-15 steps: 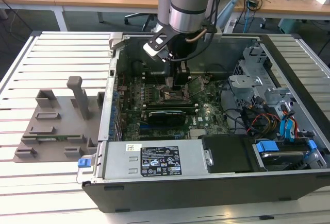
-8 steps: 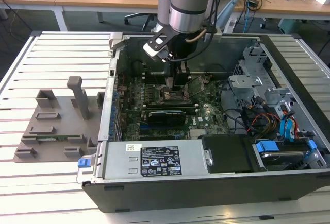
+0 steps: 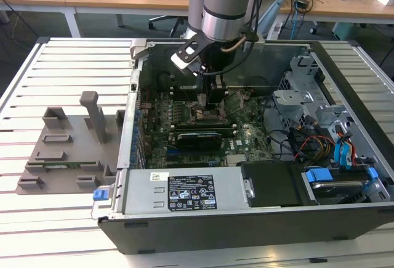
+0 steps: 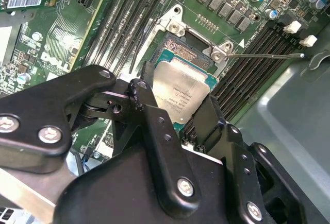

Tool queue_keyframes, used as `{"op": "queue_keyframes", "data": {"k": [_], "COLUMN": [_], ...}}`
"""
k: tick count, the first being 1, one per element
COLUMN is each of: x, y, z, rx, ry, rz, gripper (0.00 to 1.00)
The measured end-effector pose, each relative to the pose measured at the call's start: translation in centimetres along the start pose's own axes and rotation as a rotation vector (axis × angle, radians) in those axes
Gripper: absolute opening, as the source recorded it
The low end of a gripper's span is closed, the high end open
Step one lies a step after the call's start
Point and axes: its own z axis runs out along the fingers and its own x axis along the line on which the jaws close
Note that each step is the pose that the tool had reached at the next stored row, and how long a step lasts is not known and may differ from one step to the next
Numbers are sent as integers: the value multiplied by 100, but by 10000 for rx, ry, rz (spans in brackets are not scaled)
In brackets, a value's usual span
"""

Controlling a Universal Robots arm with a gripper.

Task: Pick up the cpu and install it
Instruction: 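Place the cpu into insertion slot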

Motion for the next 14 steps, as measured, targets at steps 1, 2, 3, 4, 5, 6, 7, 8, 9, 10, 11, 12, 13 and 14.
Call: {"op": "queue_keyframes", "data": {"k": [1,2,3,4,5,6,7,8,9,10,11,12,13,14], "x": [0,0,0,0,0,0,0,0,0,0,0,1,1,1], "y": [0,0,0,0,0,0,1,1,1,1,2,2,2,2], "z": [2,5,6,8,10,11,15,24,28,31,33,39,43,47], "rx": [1,1,0,0,1,0,0,0,0,0,0,0,0,0], "ry": [-1,0,0,0,0,0,1,1,1,1,1,2,1,2], "rz": [3,7,9,11,14,16,18,19,19,19,19,19,19,19], "gripper": [55,55,55,55,55,55,55,55,55,55,55,55,55,55]}}
